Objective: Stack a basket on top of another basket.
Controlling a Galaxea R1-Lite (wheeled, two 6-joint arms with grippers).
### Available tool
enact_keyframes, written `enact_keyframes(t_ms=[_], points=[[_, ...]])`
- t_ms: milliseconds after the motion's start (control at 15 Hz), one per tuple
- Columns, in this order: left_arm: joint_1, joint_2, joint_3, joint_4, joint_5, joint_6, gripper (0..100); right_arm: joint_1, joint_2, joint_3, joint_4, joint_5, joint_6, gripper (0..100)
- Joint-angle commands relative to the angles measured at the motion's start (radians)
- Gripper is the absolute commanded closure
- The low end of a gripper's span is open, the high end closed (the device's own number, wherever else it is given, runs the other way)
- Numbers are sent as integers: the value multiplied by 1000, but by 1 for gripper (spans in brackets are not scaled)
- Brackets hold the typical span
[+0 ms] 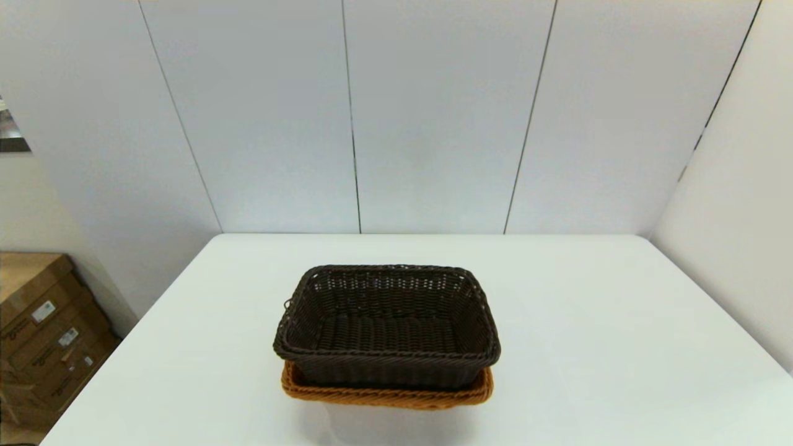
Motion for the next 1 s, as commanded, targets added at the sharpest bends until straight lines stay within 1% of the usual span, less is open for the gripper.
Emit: enact_keyframes(t_ms=[67, 200, 267, 333, 400, 467, 533, 600, 667, 733, 800, 933, 1000], points=[[0, -1, 0, -1, 1, -1, 0, 10, -61, 17, 12, 5, -38, 0], [0, -1, 2, -1, 1, -1, 0, 18, -121, 49, 13, 5, -77, 0], [0, -1, 0, -1, 1, -1, 0, 25, -172, 85, 13, 3, -123, 0], [1, -1, 0, -1, 1, -1, 0, 24, -215, 127, 6, -5, -190, 0], [0, -1, 0, -1, 1, -1, 0, 22, -247, 175, -13, -28, -230, 0], [0, -1, 0, -1, 1, -1, 0, 22, -268, 235, -65, -75, -251, 0], [0, -1, 0, -1, 1, -1, 0, 24, -270, 330, -178, -149, -299, 0], [0, -1, 0, -1, 1, -1, 0, 22, -270, 413, -306, -228, -311, 0], [0, -1, 2, -1, 1, -1, 0, 22, -270, 500, -442, -273, -324, 0], [0, -1, 0, -1, 1, -1, 0, 22, -270, 582, -582, -288, -347, 0], [0, -1, 0, -1, 1, -1, 0, 22, -270, 661, -697, -301, -388, 0], [0, -1, 0, -1, 1, -1, 0, 22, -270, 798, -829, -328, -465, 0], [1, -1, 0, -1, 1, -1, 0, 22, -270, 836, -876, -328, -471, 0]])
